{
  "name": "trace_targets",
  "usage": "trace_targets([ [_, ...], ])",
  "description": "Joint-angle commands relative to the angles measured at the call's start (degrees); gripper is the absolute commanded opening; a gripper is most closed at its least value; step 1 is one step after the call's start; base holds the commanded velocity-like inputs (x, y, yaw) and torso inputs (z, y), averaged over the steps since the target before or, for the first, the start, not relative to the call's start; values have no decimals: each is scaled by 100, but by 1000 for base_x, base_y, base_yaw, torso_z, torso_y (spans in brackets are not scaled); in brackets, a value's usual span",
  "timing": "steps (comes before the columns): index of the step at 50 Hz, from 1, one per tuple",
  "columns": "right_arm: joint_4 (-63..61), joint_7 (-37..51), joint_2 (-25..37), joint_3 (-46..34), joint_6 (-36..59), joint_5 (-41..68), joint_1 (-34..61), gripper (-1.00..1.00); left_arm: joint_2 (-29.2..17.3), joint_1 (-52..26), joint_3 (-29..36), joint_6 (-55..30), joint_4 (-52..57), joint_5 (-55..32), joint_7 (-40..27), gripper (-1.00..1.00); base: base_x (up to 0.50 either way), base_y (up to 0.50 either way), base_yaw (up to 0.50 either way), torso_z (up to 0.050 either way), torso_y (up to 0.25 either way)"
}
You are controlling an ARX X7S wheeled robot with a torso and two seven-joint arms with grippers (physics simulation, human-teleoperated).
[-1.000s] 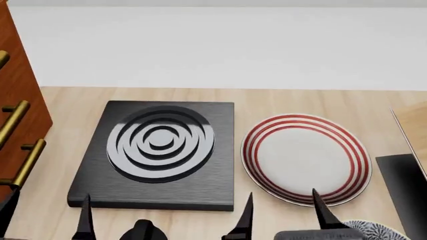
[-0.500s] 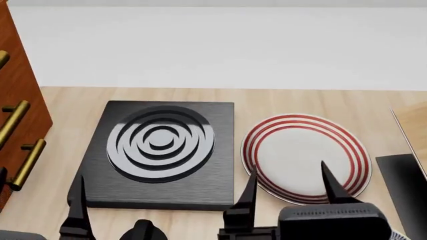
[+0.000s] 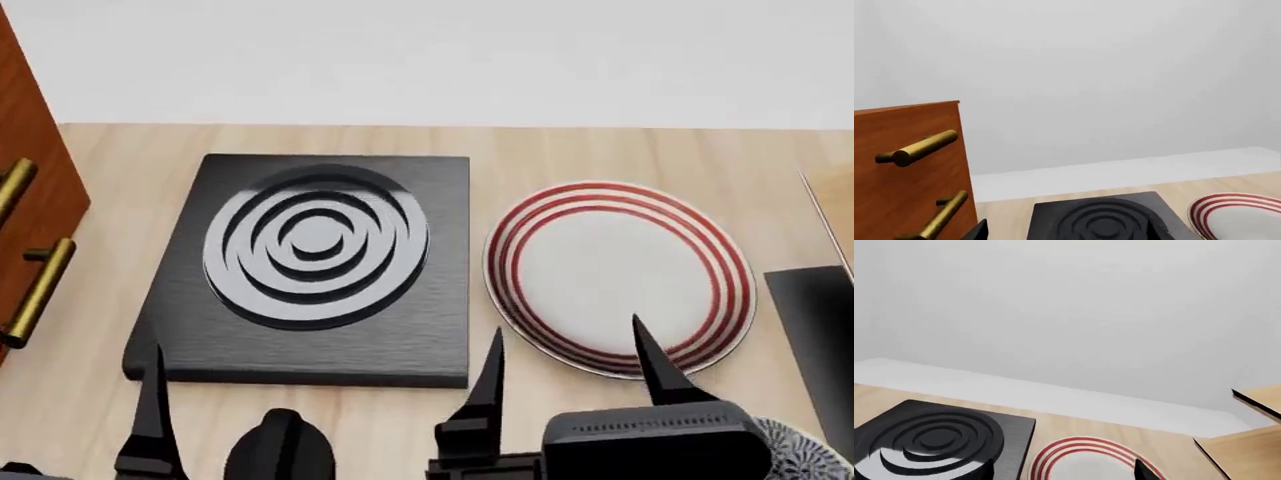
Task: Pick up the cream cheese and put it in the bowl.
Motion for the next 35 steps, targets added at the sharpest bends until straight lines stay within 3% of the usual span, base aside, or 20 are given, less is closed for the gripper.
trace_targets([
  [1,-49,21,37,-41,-4,-28,-7,100,-5,-12,17,42,-16,33,-40,100,0,0,0,0,-199],
  [26,-344,71,153,-91,202,-29,-18,100,-29,-13,57,159,-109,90,-96,100,0,0,0,0,-199],
  [35,-1005,-33,270,111,873,473,4,100,-41,3,68,195,-87,111,-126,100,0,0,0,0,-9],
])
